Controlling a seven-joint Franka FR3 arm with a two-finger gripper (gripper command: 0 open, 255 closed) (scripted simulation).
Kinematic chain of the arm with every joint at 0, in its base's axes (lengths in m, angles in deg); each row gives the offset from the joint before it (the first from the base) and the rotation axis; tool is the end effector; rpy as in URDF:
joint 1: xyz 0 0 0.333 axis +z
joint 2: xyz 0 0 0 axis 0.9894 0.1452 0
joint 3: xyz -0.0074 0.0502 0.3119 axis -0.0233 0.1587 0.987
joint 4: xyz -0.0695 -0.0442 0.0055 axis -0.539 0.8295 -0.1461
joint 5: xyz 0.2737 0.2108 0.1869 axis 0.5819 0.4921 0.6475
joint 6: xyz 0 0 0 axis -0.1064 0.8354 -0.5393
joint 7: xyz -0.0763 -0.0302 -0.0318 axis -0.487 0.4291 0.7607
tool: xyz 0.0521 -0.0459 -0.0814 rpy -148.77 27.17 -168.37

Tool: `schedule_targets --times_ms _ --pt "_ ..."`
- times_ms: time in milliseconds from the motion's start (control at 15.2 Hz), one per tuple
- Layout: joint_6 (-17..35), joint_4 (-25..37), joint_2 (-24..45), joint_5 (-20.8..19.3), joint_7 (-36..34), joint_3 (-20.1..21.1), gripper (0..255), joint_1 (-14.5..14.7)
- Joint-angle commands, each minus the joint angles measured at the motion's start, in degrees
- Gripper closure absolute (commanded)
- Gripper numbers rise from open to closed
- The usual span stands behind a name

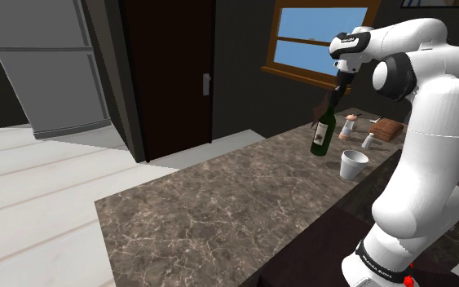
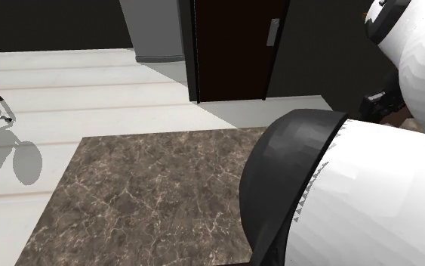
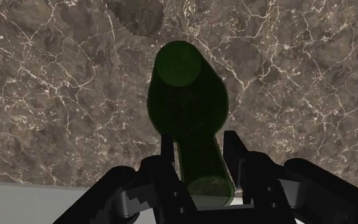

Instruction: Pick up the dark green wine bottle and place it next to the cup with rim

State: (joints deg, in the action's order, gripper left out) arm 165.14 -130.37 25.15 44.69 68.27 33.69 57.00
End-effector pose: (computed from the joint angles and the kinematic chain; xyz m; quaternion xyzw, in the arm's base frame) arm 0.3987 -0.4994 0.5362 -0.9997 -0.0013 -0.0230 0.0004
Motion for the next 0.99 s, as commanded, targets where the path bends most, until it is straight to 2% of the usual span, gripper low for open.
schedule_targets --times_ms 0,660,924 --pt "1.78 -1.84 -0.13 -0.01 0.09 0.06 255 0.20" --pt "9.24 -8.92 0.39 0.56 0.79 0.40 255 0.63" --pt "9.24 -8.92 0.39 0.56 0.79 0.40 255 0.63"
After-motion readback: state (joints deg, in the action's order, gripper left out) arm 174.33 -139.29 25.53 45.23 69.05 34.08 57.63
